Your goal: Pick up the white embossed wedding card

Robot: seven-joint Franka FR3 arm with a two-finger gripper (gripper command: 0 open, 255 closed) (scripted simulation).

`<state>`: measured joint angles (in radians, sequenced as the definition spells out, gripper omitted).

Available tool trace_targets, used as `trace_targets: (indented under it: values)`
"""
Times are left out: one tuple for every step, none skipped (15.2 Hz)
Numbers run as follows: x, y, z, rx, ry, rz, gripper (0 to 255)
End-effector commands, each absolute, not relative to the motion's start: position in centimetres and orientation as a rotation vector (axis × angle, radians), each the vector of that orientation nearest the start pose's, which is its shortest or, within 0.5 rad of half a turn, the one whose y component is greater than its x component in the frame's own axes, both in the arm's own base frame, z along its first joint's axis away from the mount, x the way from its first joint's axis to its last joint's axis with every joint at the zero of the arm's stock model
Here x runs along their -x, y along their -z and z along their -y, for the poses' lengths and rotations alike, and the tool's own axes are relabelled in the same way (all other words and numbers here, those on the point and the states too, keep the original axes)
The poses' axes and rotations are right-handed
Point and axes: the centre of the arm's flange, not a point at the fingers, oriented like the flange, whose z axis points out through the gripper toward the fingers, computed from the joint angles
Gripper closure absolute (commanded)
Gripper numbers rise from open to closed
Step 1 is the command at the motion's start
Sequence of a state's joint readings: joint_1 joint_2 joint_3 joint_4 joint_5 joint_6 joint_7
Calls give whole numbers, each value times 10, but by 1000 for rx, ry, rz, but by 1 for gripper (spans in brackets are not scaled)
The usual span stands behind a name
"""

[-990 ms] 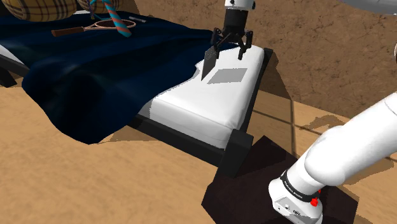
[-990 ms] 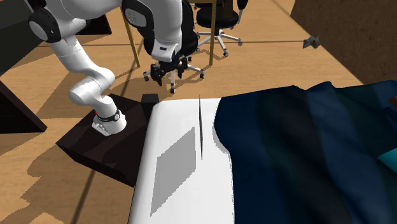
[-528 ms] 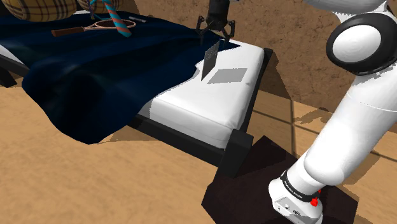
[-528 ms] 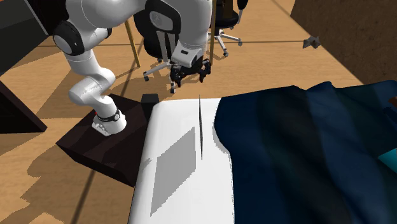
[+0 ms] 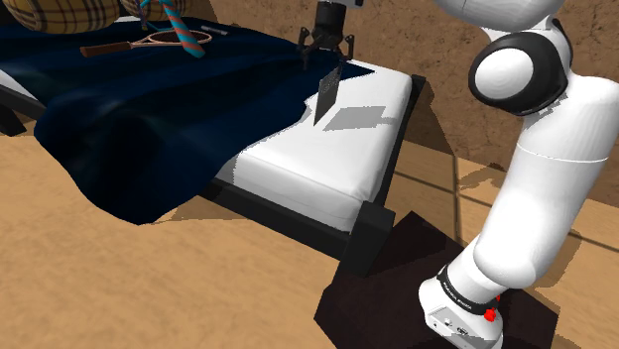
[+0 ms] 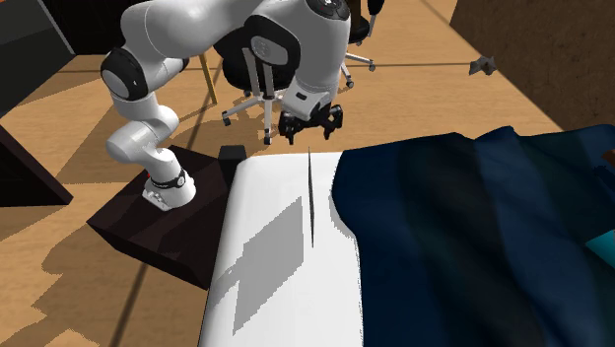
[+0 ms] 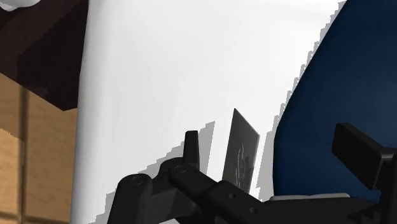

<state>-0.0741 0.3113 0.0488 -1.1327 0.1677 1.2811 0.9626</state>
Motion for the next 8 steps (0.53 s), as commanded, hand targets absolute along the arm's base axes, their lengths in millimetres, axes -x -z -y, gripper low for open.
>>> trace_targets:
  values:
    - [-615,-612,0,2696,-343,-1395,0]
    - [-615,-603,0,2696,-343,-1395,0]
    - [-615,-603,0,2696,-343,-1395,0]
    - [-615,-603,0,2696,-343,-1395,0]
    - [-615,-603,0,2696,-343,-1395,255]
    - [-615,-603,1,2696,-343,-1395,255]
    - [-615,-603,1,2696,-343,-1395,255]
    - [-615,-603,1,2696,-343,-1395,255]
